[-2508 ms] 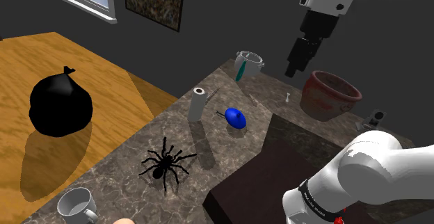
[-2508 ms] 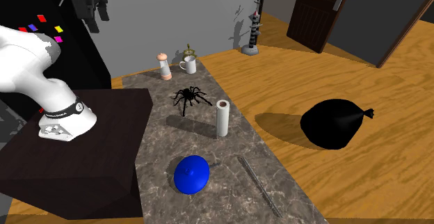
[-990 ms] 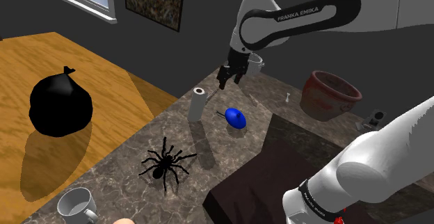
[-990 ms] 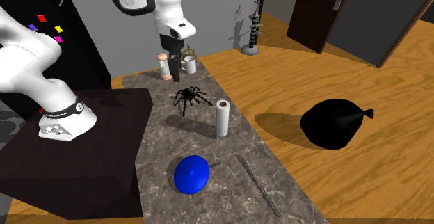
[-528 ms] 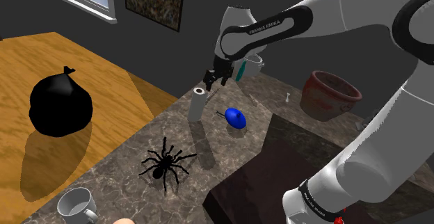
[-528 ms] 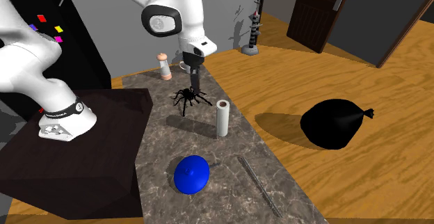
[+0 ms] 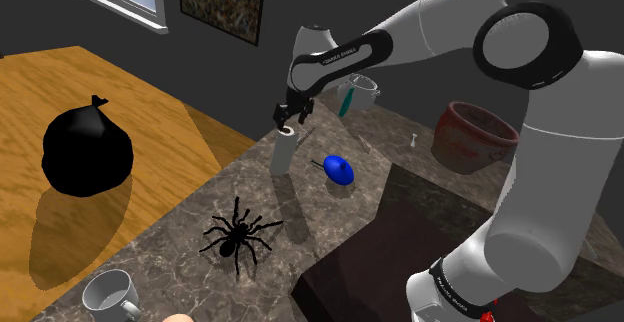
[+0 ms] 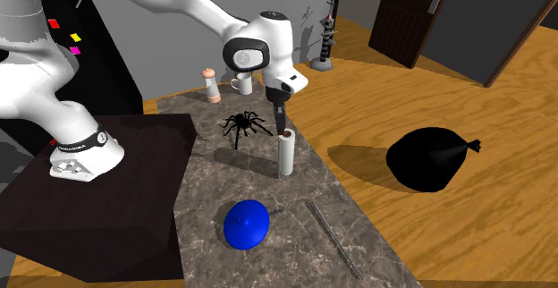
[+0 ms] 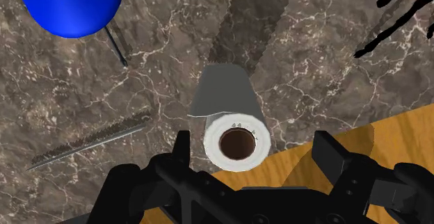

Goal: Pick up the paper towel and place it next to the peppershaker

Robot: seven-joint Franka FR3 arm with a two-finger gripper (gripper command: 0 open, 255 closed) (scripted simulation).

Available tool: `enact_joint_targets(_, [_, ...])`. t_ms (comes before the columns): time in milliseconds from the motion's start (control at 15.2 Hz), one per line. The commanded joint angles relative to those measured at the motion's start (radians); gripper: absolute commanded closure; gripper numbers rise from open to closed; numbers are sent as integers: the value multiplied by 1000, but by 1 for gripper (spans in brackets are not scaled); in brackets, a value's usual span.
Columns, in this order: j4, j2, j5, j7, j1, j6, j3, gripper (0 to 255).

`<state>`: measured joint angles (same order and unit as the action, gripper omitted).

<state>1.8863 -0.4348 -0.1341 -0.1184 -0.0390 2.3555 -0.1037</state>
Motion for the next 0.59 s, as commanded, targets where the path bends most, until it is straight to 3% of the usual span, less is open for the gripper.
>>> enact_joint_targets(0, [-82,-80,-10,-3,3,6,9,0])
enact_joint_targets(132, [-137,-131,-15,-6,7,7,14,0])
enact_joint_targets(528, [-143,-189,-24,-11,9,59,21,0])
